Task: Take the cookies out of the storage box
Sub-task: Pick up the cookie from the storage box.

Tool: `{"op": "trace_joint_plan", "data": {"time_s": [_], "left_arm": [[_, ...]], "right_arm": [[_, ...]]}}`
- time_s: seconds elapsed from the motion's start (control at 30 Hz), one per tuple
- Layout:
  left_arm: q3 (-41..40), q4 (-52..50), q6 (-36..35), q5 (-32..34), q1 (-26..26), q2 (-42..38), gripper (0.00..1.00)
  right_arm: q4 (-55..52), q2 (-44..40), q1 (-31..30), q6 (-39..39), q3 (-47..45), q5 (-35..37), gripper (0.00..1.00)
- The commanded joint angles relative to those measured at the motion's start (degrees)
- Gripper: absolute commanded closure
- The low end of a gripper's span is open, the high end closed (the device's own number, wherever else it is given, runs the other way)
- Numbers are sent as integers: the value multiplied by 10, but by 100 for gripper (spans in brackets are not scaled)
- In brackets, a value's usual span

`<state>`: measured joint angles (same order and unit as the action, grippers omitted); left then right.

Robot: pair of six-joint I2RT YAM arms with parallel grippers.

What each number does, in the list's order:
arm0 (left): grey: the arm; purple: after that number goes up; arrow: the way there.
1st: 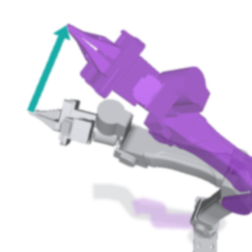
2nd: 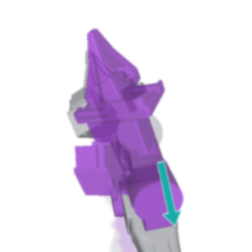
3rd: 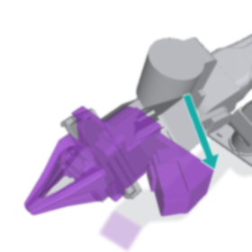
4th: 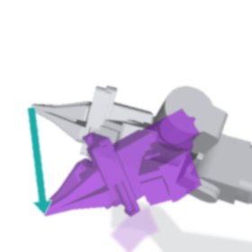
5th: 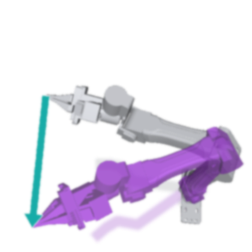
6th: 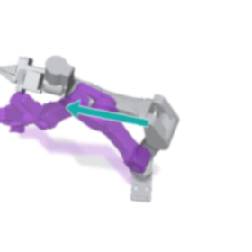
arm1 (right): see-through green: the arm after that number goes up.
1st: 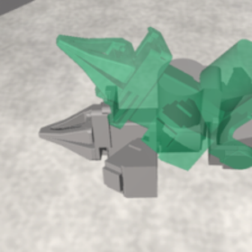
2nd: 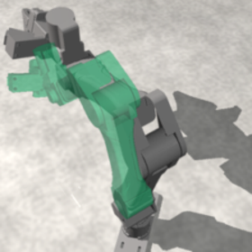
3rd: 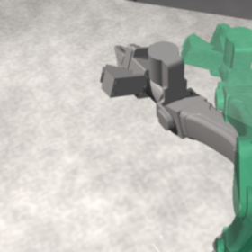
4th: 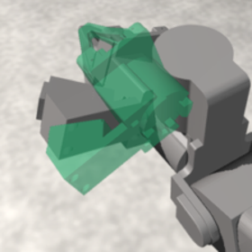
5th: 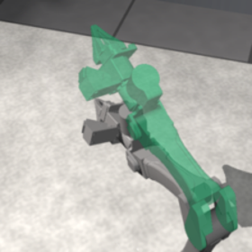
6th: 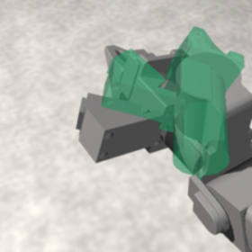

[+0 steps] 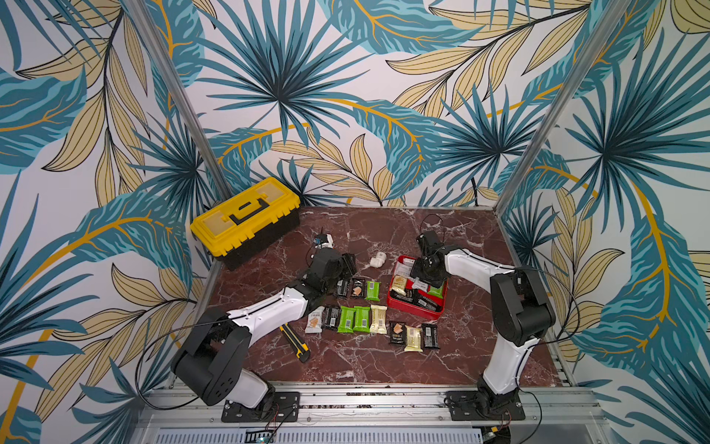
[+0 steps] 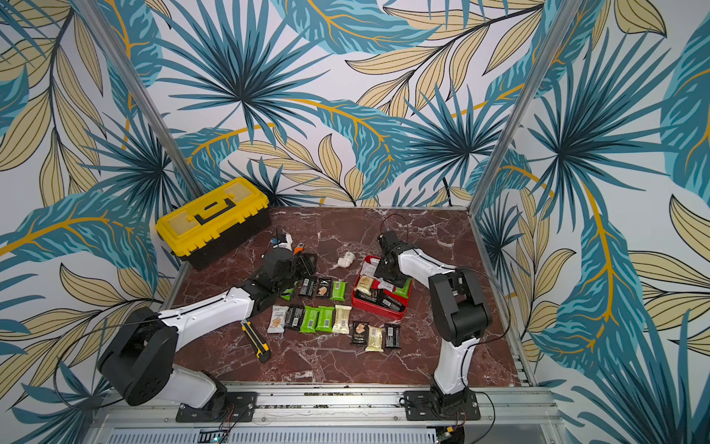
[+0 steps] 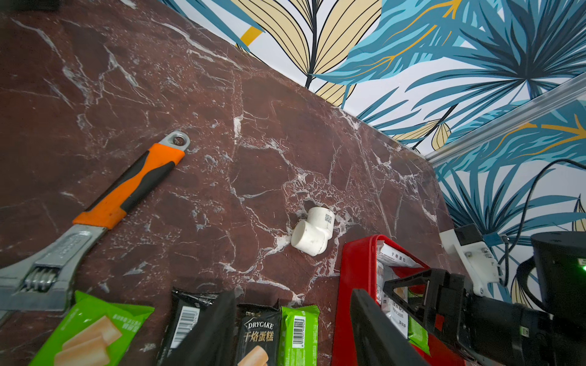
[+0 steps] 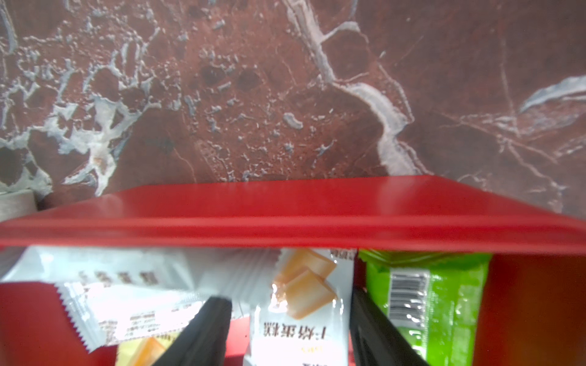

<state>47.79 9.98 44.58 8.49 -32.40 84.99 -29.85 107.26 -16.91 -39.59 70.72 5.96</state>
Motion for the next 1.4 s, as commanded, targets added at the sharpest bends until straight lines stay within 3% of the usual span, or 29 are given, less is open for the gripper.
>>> {"op": "trace_joint_plan", "data": {"time_s": [0.0,0.9,1.37], "left_arm": [[30,0,-1,-3,3,0,38],[26,-5,-16,9,3,-16,38],[14,-19,-12,38,3,-38,38]], "right_arm": [[-9,-4,2,-4,-11,1,38],[-22,26,8,4,-1,7,52],[-73,-101,6,39,-49,-12,55]]}}
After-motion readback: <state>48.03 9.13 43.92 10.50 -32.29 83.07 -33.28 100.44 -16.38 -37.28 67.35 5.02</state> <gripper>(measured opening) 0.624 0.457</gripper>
